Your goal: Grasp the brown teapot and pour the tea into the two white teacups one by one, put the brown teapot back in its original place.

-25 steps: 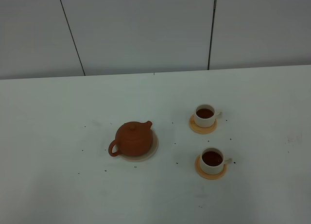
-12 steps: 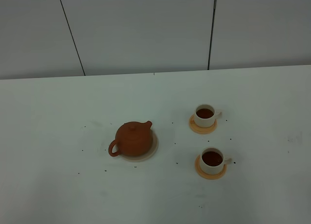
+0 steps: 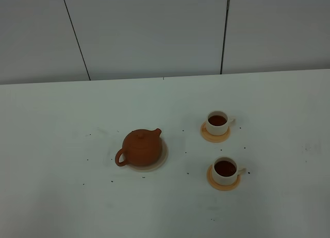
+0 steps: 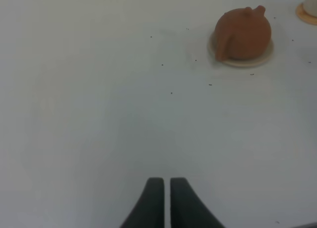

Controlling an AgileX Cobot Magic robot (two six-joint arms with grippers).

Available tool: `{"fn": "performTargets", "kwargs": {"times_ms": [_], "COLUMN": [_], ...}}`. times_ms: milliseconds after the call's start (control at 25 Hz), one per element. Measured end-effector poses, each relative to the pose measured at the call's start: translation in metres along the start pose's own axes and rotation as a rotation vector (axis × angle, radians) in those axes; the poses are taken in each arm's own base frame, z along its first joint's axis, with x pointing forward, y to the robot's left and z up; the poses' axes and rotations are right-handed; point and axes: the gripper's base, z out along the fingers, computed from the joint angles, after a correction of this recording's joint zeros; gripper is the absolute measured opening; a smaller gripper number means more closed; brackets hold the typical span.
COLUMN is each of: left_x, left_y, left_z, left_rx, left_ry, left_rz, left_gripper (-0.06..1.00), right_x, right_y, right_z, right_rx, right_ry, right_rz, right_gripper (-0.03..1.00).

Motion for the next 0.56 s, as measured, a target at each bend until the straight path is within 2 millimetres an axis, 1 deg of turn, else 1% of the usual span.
{"fn": "performTargets", "kwargs": {"times_ms": [560], "left_x": [0.0000], "left_y": [0.0002], "left_z": [0.0000], "left_rx": [-0.002], "left_ry": [0.000], "left_rz": [0.001], "left_gripper": [0.10], "right_x": [0.0000], "right_y": [0.0000], "right_z": [0.0000], "right_rx": [0.000], "right_ry": [0.000], "right_rz": [0.000], "right_gripper": [0.24]}}
